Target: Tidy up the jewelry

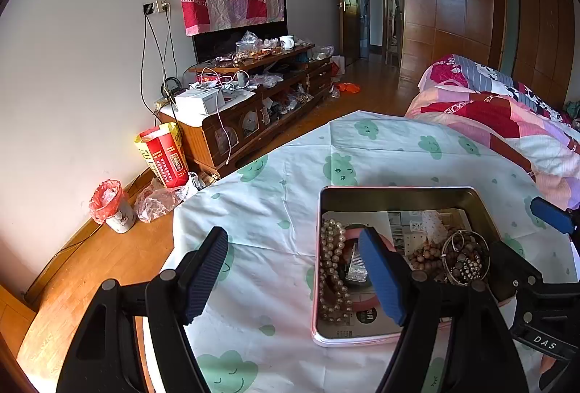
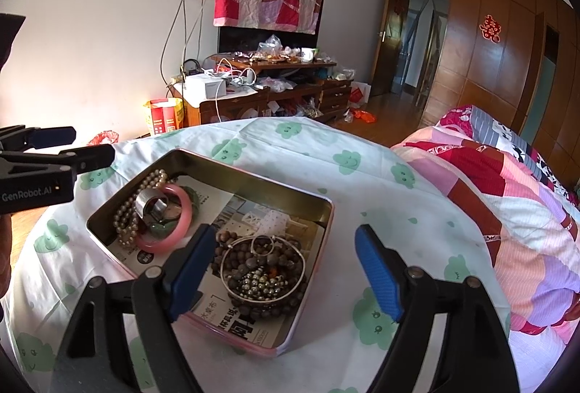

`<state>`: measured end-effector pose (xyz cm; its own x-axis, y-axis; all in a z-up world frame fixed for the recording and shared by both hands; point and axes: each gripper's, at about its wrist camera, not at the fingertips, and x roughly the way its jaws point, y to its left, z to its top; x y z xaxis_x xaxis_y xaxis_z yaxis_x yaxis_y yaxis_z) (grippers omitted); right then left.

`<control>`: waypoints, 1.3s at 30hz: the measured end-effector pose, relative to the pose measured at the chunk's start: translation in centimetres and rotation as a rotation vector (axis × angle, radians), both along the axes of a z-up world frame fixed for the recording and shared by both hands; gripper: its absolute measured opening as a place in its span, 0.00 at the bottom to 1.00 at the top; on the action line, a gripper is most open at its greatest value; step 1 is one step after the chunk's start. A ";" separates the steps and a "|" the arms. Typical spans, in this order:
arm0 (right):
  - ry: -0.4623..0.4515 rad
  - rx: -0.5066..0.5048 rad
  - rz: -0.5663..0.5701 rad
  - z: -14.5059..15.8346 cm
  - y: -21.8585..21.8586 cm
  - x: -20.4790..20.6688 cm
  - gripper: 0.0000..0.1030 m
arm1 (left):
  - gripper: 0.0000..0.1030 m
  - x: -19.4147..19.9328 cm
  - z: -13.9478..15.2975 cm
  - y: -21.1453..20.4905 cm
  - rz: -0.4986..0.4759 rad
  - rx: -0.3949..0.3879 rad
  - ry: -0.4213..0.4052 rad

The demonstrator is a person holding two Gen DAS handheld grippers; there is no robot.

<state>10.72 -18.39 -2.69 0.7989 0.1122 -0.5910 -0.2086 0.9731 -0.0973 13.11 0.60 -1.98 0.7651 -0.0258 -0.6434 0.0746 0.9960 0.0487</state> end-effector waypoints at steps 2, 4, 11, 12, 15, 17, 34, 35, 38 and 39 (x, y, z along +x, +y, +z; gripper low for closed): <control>-0.005 -0.001 0.000 0.1 0.0 0.0 0.83 | 0.73 0.0 0.0 0.0 0.001 0.000 0.000; -0.008 -0.001 0.000 0.3 -0.1 -0.1 0.84 | 0.73 0.0 0.0 0.0 0.000 -0.001 0.001; -0.007 -0.002 0.001 0.3 -0.1 -0.1 0.84 | 0.73 0.0 -0.1 -0.1 0.000 0.001 0.005; -0.008 -0.002 0.000 0.3 -0.1 -0.1 0.84 | 0.73 -0.1 -0.1 -0.2 -0.001 0.001 0.005; -0.006 -0.001 0.000 0.3 -0.1 -0.1 0.84 | 0.73 -0.1 -0.2 -0.2 0.002 0.004 0.007; -0.008 -0.003 -0.001 0.3 -0.1 -0.1 0.84 | 0.73 -0.1 -0.2 -0.1 0.003 0.002 0.010; -0.010 -0.006 0.002 0.3 -0.2 -0.1 0.84 | 0.73 0.0 -0.3 -0.3 0.000 0.027 0.008; -0.010 -0.006 0.001 0.3 -0.3 -0.1 0.84 | 0.73 0.0 -0.3 -0.3 0.003 0.028 0.010; -0.009 -0.005 0.001 0.3 -0.2 -0.1 0.84 | 0.73 -0.1 -0.3 -0.4 0.004 0.032 0.012; -0.009 -0.006 0.001 0.3 -0.2 -0.1 0.84 | 0.73 -0.1 -0.2 -0.4 0.003 0.035 0.013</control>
